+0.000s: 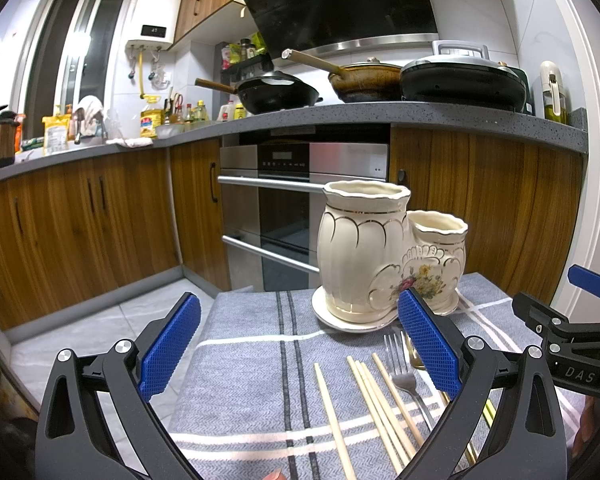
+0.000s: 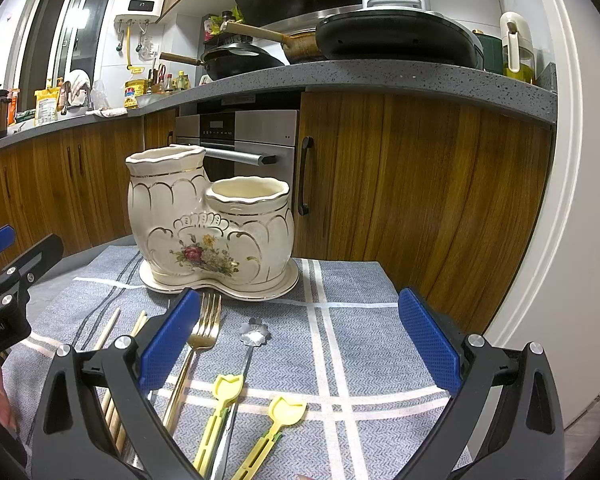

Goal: Organize utensils

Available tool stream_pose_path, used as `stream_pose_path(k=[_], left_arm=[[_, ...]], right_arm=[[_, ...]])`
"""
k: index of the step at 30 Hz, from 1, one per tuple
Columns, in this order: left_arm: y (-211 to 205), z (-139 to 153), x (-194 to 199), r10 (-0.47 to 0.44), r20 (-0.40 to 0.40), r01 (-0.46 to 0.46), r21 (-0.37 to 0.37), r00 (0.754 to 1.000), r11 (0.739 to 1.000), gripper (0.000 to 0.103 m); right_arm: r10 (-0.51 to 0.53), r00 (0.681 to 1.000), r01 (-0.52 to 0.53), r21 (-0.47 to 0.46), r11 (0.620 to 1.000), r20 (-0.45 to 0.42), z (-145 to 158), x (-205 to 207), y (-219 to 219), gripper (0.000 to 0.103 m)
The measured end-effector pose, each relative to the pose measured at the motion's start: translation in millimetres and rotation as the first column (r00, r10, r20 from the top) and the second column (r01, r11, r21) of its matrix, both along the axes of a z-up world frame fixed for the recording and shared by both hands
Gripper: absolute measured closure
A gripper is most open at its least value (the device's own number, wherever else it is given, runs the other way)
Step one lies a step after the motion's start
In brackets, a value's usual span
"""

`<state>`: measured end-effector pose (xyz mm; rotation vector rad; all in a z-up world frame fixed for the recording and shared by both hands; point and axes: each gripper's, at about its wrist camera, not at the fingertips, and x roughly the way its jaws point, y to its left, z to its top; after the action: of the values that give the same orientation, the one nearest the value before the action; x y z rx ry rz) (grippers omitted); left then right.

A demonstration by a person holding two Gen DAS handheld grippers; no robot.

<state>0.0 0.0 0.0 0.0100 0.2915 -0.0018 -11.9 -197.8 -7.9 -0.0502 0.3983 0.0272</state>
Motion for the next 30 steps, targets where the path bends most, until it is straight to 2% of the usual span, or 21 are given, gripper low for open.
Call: stream_pose_path(k=[22, 26, 30], left_arm=[[0, 0, 0, 0.004, -0.01, -0.004, 0.002, 1.0, 1.0, 0.005], [7, -3, 2, 0.011, -0.075, -0.011, 0.001, 0.997, 1.0, 0.005], [7, -9, 8, 0.045, -0.171, -0.032, 0.082, 0.984, 0.996, 0.005]], right_arm=[[-0.001, 1.0, 0.001, 0.0, 1.0, -0.016, -2, 0, -3, 0.005], [0.046, 0.997, -0.046, 0.011, 0.999, -0.061, -5, 2, -10, 0.005], [0.108, 0.984, -0.105, 0.03, 0.994, -0.144, -13, 10, -22, 0.005]])
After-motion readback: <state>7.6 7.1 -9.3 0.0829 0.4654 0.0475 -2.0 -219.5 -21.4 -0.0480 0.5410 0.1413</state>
